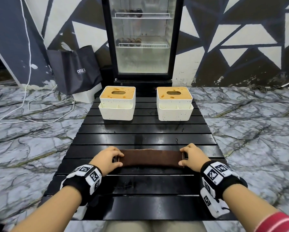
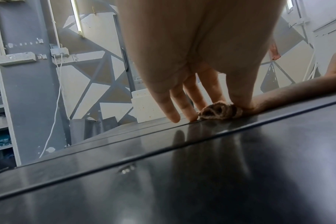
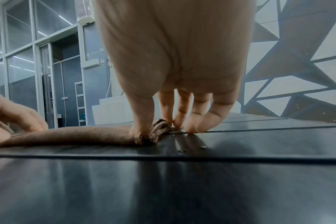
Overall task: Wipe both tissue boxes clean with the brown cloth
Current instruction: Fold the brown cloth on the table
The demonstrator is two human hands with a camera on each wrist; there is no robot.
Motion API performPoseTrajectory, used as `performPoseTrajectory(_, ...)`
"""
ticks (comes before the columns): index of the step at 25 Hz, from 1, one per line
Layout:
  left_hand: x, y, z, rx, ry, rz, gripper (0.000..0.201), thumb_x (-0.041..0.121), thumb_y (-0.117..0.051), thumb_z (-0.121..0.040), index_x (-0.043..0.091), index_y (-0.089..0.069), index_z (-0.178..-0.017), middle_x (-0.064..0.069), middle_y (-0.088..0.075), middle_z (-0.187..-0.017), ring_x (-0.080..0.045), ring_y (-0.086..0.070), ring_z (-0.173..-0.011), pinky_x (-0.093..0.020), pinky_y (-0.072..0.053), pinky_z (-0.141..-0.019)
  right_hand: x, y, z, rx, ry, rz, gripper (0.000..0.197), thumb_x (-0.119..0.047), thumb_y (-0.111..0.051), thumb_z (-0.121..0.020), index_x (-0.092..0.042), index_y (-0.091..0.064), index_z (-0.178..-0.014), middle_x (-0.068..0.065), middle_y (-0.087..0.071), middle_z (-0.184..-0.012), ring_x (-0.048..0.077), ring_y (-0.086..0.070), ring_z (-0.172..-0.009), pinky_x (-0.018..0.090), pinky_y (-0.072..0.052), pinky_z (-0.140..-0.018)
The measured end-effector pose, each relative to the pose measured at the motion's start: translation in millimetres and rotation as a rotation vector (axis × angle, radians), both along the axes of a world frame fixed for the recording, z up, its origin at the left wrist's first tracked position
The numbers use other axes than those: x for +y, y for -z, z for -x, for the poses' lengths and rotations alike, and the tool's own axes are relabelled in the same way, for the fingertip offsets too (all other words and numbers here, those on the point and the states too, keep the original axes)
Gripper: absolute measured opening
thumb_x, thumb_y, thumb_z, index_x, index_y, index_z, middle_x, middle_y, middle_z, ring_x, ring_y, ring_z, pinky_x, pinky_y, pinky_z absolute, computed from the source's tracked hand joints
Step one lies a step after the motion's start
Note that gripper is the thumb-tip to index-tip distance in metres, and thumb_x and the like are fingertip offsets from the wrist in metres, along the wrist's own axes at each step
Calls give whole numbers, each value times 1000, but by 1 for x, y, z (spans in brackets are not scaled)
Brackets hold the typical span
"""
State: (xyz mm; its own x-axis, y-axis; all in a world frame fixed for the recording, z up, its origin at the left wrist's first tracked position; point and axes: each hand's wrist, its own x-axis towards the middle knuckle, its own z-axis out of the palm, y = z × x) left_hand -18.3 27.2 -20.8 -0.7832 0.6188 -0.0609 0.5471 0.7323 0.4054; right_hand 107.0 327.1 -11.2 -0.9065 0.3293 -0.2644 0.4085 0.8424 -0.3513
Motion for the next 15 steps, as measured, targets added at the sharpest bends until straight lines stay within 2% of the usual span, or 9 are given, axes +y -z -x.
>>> performPoseTrajectory(2,0,1,0,-2,-7,9,34,25,-70,-82,22,-65,-115,7,-55,-120,-11,-53,-111,-20,-36,-98,0,-4,3,-26,21,5,43,-28,-73,-75,-15,-57,-113,8,-43,-120,26,-45,-115,31,-38,-100)
performPoseTrajectory(4,0,2,0,-7,-13,14,35,25,-70,-82,23,-64,-116,7,-55,-119,-11,-53,-110,-22,-38,-98,-3,-10,4,-49,34,0,20,-27,-74,-73,-20,-58,-84,7,-45,-111,27,-48,-111,29,-41,-95)
performPoseTrajectory(6,0,2,-1,-4,-12,22,35,25,-70,-82,23,-63,-116,7,-55,-119,-10,-54,-108,-20,-38,-96,-7,-13,5,-65,30,8,26,-24,-75,-71,-23,-50,-62,8,-54,-104,26,-53,-102,25,-44,-84)
performPoseTrajectory(7,1,2,-1,0,-10,23,35,26,-70,-82,23,-63,-116,8,-54,-119,-10,-54,-108,-19,-38,-95,-8,-16,7,-60,28,31,29,-21,-75,-70,-24,-48,-59,7,-59,-95,24,-56,-93,22,-46,-74)
performPoseTrajectory(9,1,2,-1,2,-7,21,35,26,-69,-82,23,-63,-117,8,-54,-119,-10,-54,-108,-19,-38,-95,-13,-22,10,-5,33,117,27,-15,-72,-71,-22,-47,-61,2,-59,-75,19,-57,-73,16,-41,-54)
performPoseTrajectory(12,1,2,0,0,-12,13,35,26,-69,-82,23,-63,-117,8,-54,-118,-10,-54,-107,-20,-39,-96,-31,-34,20,136,104,369,23,-5,-67,-74,-17,-48,-68,2,-52,-66,7,-53,-40,17,-43,-37)
performPoseTrajectory(13,1,3,0,-2,-12,15,35,27,-69,-82,23,-63,-117,9,-54,-118,-9,-54,-106,-21,-39,-96,-39,-36,24,179,118,433,22,-4,-67,-74,-16,-48,-71,3,-51,-66,5,-50,-35,17,-42,-34)
performPoseTrajectory(15,1,3,0,-6,-14,16,35,27,-69,-82,24,-62,-117,9,-53,-118,-9,-54,-105,-22,-40,-96,-58,-35,31,222,105,469,19,-6,-68,-74,-15,-52,-77,0,-49,-66,9,-50,-40,17,-43,-35)
